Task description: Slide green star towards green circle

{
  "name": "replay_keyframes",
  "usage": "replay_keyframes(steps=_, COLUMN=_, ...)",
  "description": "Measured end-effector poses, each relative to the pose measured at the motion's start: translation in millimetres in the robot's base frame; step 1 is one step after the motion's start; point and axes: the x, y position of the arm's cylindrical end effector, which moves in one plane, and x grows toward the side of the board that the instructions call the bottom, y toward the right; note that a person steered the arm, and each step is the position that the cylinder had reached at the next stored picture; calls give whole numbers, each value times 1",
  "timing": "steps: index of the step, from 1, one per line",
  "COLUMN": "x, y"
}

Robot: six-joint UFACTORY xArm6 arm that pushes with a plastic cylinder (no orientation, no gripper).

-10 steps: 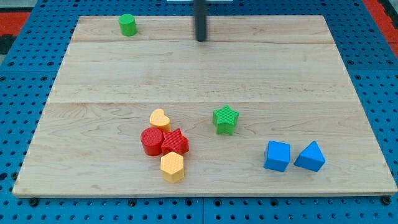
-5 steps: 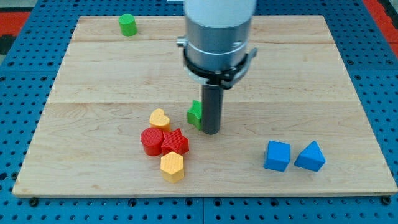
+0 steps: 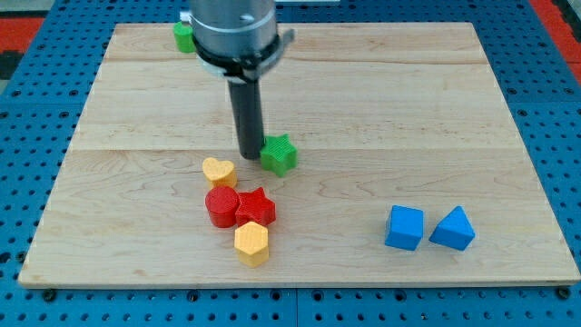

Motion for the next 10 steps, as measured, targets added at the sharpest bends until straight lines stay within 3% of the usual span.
replay_keyframes(steps=2, x=39, y=69)
replay_keyframes(steps=3, x=38, y=110)
replay_keyframes(steps=4, x=5, y=90)
replay_keyframes(steps=5, x=-35, y=25)
replay_keyframes(steps=6, x=-44, y=47)
replay_keyframes(steps=7, x=5, y=74)
replay_keyframes(steps=8, x=25, y=106)
replay_keyframes(steps=9, x=-21, y=121)
replay_keyframes(steps=10, x=-64, y=70)
